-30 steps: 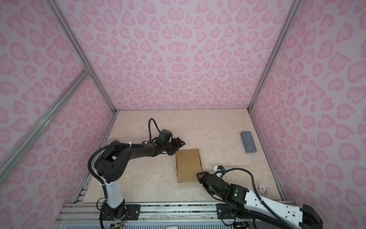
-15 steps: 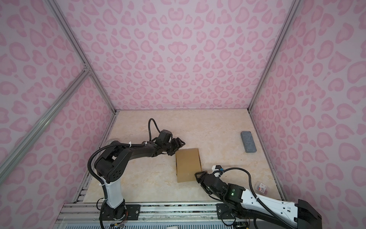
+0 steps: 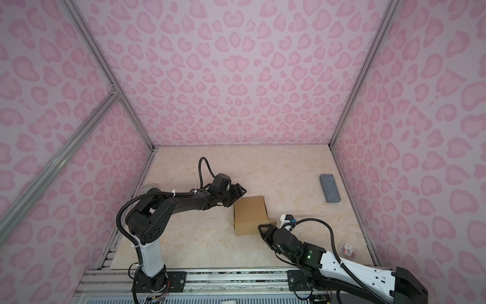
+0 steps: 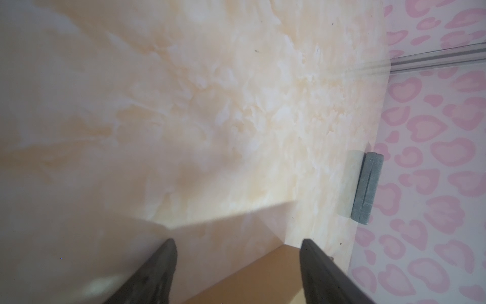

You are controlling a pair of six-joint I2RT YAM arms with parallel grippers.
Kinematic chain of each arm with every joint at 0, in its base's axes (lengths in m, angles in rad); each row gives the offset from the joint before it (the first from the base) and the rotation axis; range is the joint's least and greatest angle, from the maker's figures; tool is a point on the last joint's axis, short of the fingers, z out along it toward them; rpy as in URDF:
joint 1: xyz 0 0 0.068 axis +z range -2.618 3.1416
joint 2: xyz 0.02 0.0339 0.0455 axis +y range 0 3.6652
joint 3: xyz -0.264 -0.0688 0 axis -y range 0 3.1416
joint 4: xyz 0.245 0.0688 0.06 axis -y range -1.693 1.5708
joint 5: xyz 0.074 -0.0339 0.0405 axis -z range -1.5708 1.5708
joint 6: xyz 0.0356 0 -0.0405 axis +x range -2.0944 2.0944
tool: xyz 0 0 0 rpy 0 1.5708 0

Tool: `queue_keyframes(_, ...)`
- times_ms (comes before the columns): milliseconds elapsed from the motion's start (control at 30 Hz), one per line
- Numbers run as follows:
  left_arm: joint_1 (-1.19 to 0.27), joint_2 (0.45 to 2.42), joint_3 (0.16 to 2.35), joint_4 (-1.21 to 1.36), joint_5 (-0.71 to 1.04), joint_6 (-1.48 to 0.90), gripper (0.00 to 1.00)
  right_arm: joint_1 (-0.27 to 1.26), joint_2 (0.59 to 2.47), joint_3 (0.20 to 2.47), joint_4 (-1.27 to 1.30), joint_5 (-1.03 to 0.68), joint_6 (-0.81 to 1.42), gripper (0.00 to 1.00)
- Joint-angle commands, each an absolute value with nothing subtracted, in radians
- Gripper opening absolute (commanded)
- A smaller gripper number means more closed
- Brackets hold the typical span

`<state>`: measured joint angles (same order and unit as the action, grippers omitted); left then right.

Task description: Fold the paper box

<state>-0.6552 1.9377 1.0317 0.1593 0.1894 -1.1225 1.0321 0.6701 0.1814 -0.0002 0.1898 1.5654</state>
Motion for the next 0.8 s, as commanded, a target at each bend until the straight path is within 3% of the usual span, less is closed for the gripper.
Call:
queue_keyframes(0,-0.665,1.97,1.003,-0.219,0.111,-1.115,0.78,1.028,0.642,0.184,-0.02,0.2,1.551,0.4)
queue_keyframes(500,-0.679,1.96,1.018,-0.217,-0.013,-1.049,0.78,0.979,0.529,0.201,-0.277,0.151,1.578,0.32)
queue_keyframes(767,-0.691,1.956,1.016,-0.21,-0.04,-1.028,0.78,0.914,0.589,0.189,-0.109,0.119,1.488,0.3)
